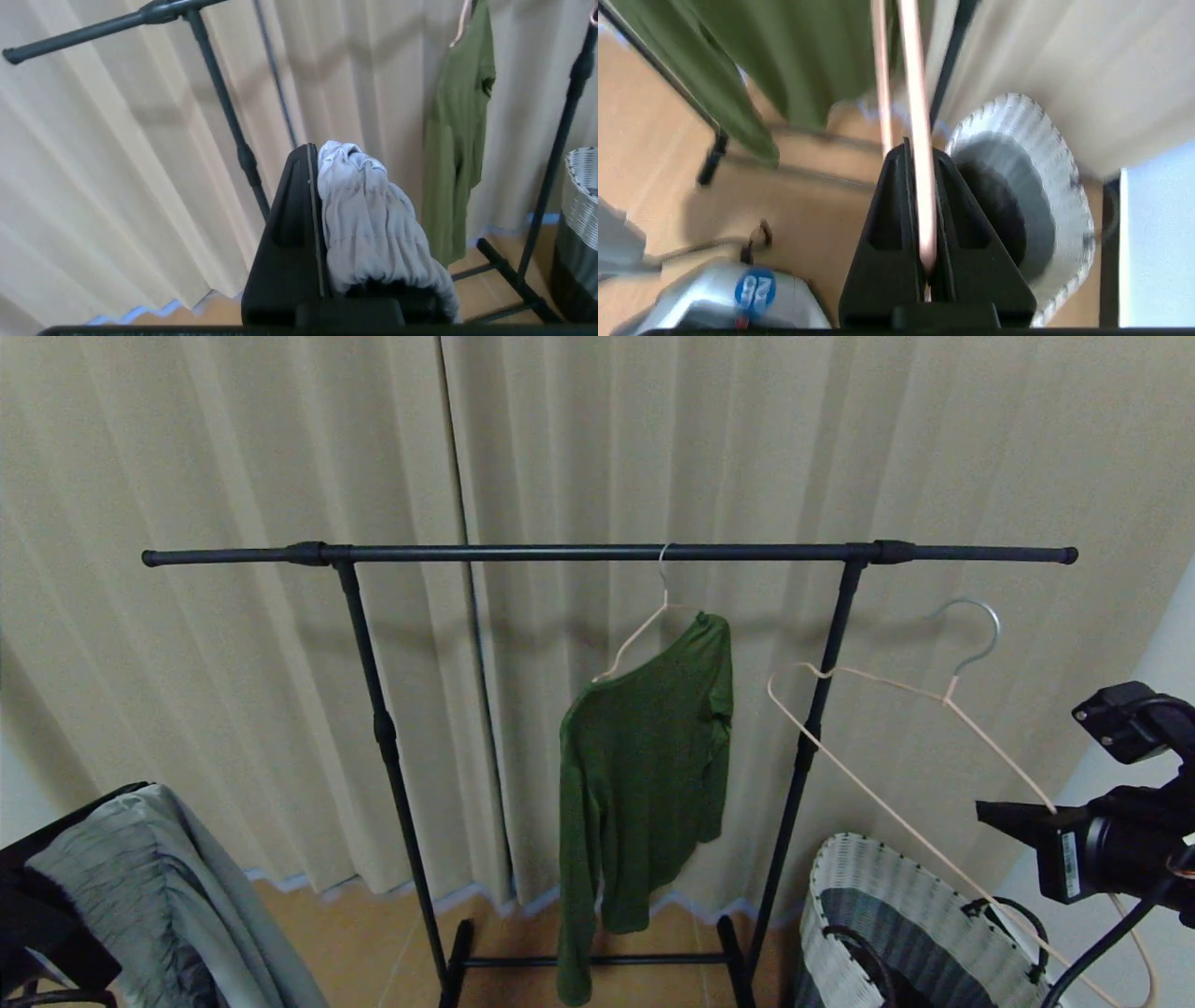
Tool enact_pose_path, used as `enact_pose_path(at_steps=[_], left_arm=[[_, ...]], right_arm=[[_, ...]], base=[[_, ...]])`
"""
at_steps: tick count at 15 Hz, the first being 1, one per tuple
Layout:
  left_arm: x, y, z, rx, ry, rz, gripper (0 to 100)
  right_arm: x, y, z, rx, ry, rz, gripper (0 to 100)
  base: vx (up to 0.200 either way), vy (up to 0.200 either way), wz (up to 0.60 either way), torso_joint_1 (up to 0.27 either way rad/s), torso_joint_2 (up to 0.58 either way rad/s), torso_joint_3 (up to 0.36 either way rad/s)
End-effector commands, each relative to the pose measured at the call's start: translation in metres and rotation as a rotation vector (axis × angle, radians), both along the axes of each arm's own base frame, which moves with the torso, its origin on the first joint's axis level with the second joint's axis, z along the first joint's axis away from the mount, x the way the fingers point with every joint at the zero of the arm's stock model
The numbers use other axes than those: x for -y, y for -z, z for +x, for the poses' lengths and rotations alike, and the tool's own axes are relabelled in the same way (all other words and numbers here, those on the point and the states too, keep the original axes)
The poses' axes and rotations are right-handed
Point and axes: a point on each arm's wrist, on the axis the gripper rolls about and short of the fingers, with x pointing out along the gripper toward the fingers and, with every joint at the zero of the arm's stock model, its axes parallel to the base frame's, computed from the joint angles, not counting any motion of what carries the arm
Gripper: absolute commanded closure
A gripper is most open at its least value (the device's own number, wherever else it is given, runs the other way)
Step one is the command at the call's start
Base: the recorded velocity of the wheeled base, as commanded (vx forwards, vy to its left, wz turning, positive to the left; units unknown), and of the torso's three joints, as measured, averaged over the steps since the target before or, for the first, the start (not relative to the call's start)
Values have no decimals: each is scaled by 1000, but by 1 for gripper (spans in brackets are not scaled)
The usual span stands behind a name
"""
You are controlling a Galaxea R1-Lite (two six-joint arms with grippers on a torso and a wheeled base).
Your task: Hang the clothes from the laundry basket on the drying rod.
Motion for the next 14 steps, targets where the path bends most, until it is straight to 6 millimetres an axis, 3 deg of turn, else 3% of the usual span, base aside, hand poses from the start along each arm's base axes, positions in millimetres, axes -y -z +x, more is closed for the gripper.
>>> enact_pose_path(at_steps=[1, 2, 5, 7, 8, 9, 14], left_arm=[[0, -2, 2, -6, -3, 2, 100], [0, -2, 2, -6, -3, 2, 100], [3, -31, 14, -110, 5, 45, 100], [4, -34, 15, -123, 11, 49, 100], [16, -54, 32, -210, 57, 75, 100], [25, -60, 48, -236, 33, 92, 100], [54, -67, 95, -270, -48, 100, 100]], right_arm=[[-1, 4, -1, -2, -6, -1, 100], [-1, 4, -1, -2, -6, -1, 100], [-14, -6, 4, 94, -59, 43, 100], [-16, -8, 3, 105, -68, 57, 100], [-34, -13, 1, 122, -128, 137, 100], [-45, -14, -1, 121, -176, 160, 100], [-73, -21, -11, 109, -306, 227, 100]], base=[[0, 0, 0, 0, 0, 0], [0, 0, 0, 0, 0, 0], [0, 0, 0, 0, 0, 0], [0, 0, 0, 0, 0, 0], [0, 0, 0, 0, 0, 0], [0, 0, 0, 0, 0, 0], [0, 0, 0, 0, 0, 0]])
